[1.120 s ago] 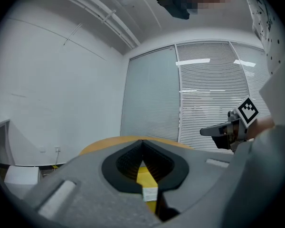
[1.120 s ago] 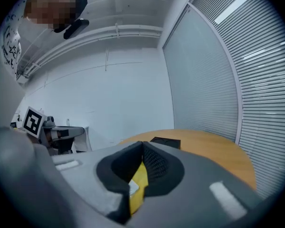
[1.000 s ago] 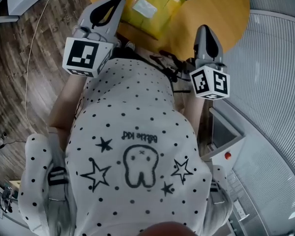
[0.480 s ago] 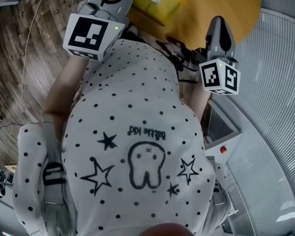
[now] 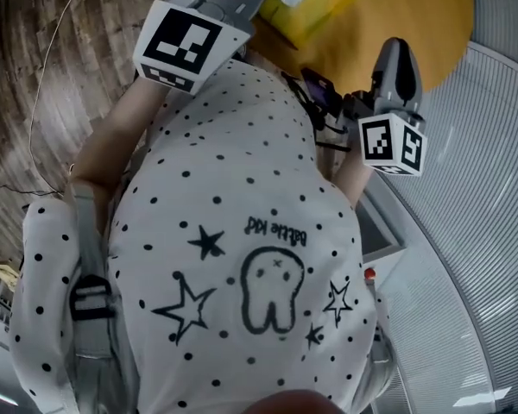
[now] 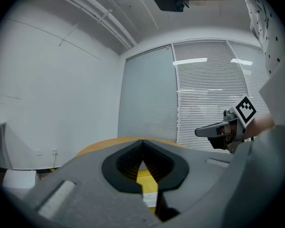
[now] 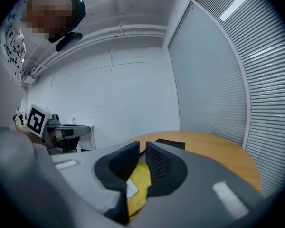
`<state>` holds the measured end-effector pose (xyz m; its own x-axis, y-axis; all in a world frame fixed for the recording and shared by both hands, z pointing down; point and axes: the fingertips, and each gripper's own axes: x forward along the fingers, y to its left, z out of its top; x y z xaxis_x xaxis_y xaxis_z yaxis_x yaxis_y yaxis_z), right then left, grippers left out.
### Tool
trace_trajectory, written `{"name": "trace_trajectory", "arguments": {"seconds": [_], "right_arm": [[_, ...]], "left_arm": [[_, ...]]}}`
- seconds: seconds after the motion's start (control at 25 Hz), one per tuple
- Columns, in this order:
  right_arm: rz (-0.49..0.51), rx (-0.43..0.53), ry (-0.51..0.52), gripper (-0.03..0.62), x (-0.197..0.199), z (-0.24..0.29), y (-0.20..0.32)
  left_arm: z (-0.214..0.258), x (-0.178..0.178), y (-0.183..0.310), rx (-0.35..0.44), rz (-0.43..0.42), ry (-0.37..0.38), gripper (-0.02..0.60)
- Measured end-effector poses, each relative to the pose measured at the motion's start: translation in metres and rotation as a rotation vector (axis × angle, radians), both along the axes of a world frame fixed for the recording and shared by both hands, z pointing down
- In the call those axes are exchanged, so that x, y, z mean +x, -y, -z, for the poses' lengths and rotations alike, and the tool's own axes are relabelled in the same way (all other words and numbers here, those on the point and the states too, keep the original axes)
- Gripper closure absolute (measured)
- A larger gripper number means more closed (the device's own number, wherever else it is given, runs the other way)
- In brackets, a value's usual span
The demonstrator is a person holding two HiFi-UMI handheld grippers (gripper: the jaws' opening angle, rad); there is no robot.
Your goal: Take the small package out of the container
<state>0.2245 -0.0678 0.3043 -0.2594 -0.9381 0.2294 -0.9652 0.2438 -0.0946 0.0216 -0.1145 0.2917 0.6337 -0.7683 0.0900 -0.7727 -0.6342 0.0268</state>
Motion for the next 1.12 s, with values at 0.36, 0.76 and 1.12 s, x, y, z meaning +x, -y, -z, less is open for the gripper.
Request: {"name": "trace_trajectory", "arguments": {"seconds": [0.36,0.76,1.12], "right_arm": [[0.018,0.003,0.002,0.545,0.0,-0.005,0.009],[0.031,-0.006,-0.013,0.525,0.002,-0.005,0.015],[0.055,-0.004,-0.034,0.505,-0.007,-0.008,0.018]], "left_arm": [[-0.001,0.005,0.008,0.014,0.013,-0.001,0.572],[0.0,0.01,0.017,0.018,0.014,-0.012,0.572],[-0.007,0.002,0.013,0.018,0.022,-0.012,0.572]]}}
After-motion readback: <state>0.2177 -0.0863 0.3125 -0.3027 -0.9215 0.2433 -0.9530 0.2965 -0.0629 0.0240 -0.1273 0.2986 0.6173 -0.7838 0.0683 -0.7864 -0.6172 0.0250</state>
